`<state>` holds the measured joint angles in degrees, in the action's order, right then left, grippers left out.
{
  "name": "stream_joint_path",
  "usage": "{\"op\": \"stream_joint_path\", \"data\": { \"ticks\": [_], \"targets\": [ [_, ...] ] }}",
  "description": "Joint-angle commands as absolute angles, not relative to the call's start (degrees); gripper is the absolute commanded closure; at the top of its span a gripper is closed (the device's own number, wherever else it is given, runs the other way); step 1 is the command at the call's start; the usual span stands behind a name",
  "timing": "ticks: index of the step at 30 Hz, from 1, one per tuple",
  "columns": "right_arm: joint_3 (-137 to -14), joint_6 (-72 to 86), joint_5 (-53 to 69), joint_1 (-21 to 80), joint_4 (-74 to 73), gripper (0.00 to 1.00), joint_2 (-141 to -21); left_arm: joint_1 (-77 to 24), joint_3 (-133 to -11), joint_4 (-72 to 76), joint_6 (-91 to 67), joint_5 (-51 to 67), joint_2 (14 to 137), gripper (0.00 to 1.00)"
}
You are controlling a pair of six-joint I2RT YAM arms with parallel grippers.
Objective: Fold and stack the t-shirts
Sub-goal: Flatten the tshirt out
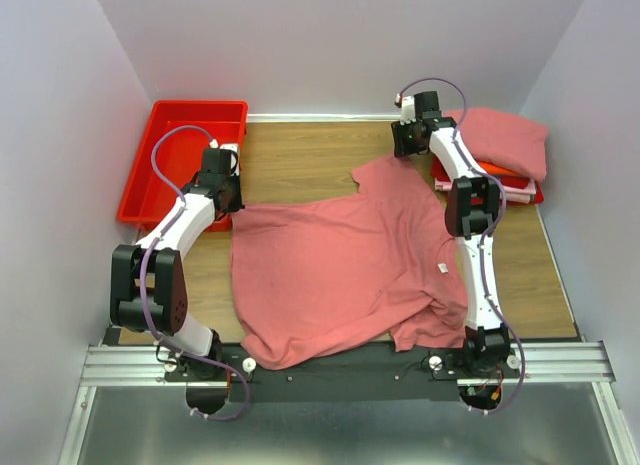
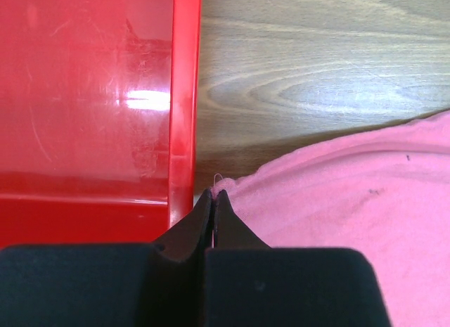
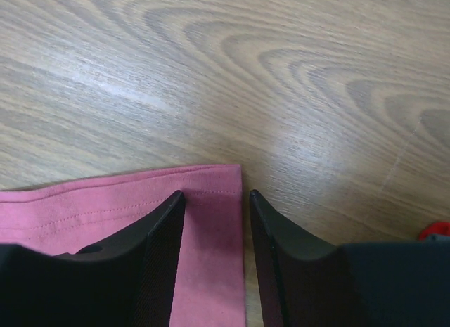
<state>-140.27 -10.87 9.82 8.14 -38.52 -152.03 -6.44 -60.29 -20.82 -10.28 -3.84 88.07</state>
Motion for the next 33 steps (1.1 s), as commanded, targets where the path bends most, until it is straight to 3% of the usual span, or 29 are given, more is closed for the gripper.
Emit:
{"op": "stream_joint_path", "data": {
  "ticks": [1, 9, 13, 25, 33],
  "targets": [
    [-141.24, -10.37, 9.49, 8.26, -38.06, 0.54, -155.13, -6.15, -60.03, -20.04, -9.49, -3.16, 86.92, 1.0],
    [-139.57, -11.51, 13.0, 8.35, -38.14, 0.9, -154.78, -6.15, -60.12, -20.04, -9.58, -3.25, 87.01, 1.0],
    [-137.99, -12.13, 15.11, 8.61, -38.06, 1.0, -152.41, -6.15, -60.82, -20.3, -9.58, -3.25, 86.49, 1.0],
    [-117.26, -17.48, 24.34, 12.39, -37.53, 1.0, -122.19, -6.15, -62.31, -22.14, -11.07, -4.48, 76.39, 1.0],
    [-116.36, -24.79, 22.86, 13.36, -41.3, 1.0, -101.09, -6.15, -63.98, -17.94, -12.3, -3.44, 58.57, 1.0]
  ]
}}
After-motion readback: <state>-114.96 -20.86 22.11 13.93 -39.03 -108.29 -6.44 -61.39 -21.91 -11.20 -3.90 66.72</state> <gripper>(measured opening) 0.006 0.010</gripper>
